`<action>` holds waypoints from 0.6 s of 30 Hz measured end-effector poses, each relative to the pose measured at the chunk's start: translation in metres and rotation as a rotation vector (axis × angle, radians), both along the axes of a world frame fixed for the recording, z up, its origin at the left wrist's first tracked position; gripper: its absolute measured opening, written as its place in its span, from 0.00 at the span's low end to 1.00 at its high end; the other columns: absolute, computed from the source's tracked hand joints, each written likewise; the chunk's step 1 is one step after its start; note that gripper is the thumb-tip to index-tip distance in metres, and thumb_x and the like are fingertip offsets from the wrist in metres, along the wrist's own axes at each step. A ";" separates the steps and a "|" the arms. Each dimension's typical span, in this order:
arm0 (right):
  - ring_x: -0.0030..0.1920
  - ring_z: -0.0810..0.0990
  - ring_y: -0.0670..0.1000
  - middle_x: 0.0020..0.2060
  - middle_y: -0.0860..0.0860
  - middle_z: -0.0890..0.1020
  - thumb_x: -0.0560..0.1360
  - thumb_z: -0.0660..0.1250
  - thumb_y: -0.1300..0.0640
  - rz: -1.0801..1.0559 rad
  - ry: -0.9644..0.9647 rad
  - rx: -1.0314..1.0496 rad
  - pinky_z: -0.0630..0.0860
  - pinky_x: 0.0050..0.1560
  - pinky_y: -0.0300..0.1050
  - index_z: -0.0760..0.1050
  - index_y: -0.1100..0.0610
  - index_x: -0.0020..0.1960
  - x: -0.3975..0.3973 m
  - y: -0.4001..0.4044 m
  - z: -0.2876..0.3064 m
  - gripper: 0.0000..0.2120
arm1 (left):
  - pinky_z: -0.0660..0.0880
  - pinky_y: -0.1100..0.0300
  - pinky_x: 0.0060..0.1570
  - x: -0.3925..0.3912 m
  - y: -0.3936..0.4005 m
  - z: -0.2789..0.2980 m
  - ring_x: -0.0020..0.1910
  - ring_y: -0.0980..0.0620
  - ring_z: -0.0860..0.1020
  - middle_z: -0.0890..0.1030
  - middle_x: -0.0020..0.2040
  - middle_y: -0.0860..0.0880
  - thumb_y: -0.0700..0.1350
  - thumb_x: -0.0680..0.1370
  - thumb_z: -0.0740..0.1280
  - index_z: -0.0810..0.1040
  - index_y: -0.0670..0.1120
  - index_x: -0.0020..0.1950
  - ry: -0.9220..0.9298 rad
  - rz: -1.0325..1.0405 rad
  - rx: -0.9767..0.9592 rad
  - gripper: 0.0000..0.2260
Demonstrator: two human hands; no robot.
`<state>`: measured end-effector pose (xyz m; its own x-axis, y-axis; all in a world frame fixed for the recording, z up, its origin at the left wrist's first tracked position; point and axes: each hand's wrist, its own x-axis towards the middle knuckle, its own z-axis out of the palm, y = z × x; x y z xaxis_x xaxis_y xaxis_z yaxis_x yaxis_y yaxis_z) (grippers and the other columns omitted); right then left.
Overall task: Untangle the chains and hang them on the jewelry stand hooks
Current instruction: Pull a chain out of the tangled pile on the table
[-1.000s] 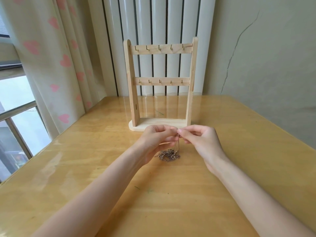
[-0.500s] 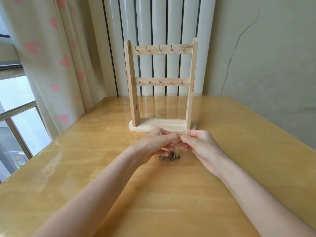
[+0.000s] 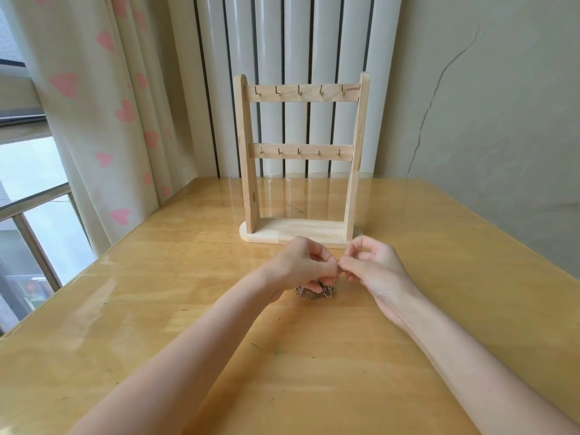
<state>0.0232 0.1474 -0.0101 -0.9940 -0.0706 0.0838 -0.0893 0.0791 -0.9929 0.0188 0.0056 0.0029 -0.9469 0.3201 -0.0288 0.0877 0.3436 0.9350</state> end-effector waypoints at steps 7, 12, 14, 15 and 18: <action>0.30 0.69 0.49 0.30 0.54 0.73 0.71 0.62 0.74 0.327 -0.080 -0.188 0.67 0.34 0.41 0.66 0.58 0.43 -0.003 0.010 0.010 0.13 | 0.76 0.66 0.35 -0.009 -0.015 0.003 0.31 0.57 0.73 0.74 0.28 0.53 0.40 0.74 0.65 0.77 0.43 0.37 -0.105 0.126 0.244 0.06; 0.29 0.69 0.46 0.29 0.52 0.74 0.70 0.64 0.70 0.327 -0.008 0.309 0.66 0.33 0.37 0.73 0.57 0.43 -0.001 0.006 0.003 0.09 | 0.75 0.66 0.30 -0.011 -0.014 0.006 0.29 0.55 0.69 0.70 0.29 0.51 0.39 0.74 0.62 0.72 0.44 0.36 -0.204 0.219 0.424 0.06; 0.31 0.69 0.46 0.30 0.51 0.76 0.69 0.65 0.65 0.201 0.118 0.534 0.64 0.35 0.40 0.78 0.54 0.36 -0.005 0.007 -0.001 0.08 | 0.71 0.66 0.28 -0.012 -0.017 0.008 0.26 0.56 0.66 0.68 0.26 0.53 0.38 0.75 0.61 0.70 0.45 0.37 -0.223 0.234 0.500 0.07; 0.32 0.70 0.47 0.30 0.51 0.77 0.70 0.65 0.64 0.111 0.153 0.531 0.64 0.35 0.40 0.78 0.53 0.33 -0.007 0.009 -0.002 0.10 | 0.70 0.66 0.28 -0.013 -0.019 0.010 0.25 0.56 0.65 0.67 0.24 0.53 0.38 0.75 0.61 0.69 0.46 0.38 -0.231 0.234 0.550 0.07; 0.31 0.69 0.49 0.26 0.50 0.76 0.70 0.63 0.63 -0.218 0.160 0.296 0.65 0.35 0.42 0.76 0.53 0.28 -0.014 0.020 -0.002 0.13 | 0.74 0.65 0.34 -0.014 -0.026 0.012 0.25 0.56 0.66 0.63 0.24 0.53 0.39 0.76 0.62 0.69 0.47 0.41 -0.191 0.232 0.626 0.05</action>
<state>0.0095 0.1675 -0.0125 -0.9643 0.0963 0.2465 -0.1906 0.3934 -0.8994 0.0046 -0.0208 0.0148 -0.9897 0.1204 -0.0774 -0.1083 -0.2757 0.9551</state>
